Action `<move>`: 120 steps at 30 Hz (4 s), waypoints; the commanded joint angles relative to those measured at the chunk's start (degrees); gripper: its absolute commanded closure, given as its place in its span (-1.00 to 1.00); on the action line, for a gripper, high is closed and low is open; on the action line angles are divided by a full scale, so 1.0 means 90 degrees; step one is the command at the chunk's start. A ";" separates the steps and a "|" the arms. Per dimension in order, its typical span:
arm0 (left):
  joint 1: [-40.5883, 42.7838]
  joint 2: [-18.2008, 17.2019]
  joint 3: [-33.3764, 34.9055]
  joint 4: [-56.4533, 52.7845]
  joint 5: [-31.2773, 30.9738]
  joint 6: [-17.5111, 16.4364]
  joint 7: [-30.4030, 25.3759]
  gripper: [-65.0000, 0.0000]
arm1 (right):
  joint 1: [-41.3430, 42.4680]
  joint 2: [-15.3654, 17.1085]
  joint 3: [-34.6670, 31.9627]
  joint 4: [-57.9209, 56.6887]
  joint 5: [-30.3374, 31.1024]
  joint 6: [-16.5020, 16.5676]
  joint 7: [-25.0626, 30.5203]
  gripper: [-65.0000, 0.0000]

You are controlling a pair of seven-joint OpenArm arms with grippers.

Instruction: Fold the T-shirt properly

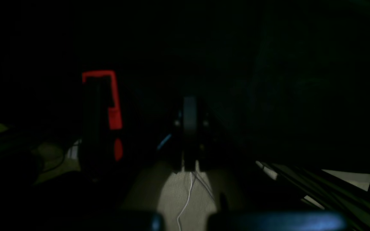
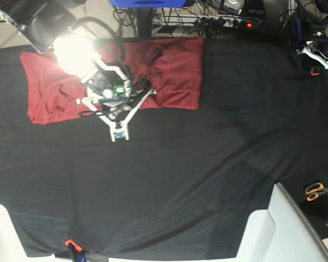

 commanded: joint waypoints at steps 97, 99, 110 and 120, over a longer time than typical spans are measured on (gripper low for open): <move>-0.0407 -0.0202 0.0201 -0.0352 -0.0072 -0.0007 -0.0101 1.00 | -0.2994 0.0569 0.1947 0.1815 0.0928 0.0761 0.1253 0.28; -0.0407 -0.0211 0.0201 -0.0352 -0.0072 -0.0007 -0.0101 1.00 | -0.2965 0.0501 0.1947 0.1766 0.0928 0.0761 0.1253 0.39; -0.0407 -0.0211 0.0201 -0.0352 -0.0072 -0.0007 -0.0101 1.00 | -0.2965 0.0511 0.1947 0.1883 0.0928 0.0761 0.1214 0.97; -0.0417 -0.0211 0.0201 -0.0352 -0.0072 -0.0007 -0.0101 1.00 | -0.2819 0.0550 0.1937 0.2157 0.0889 0.0732 0.0862 0.98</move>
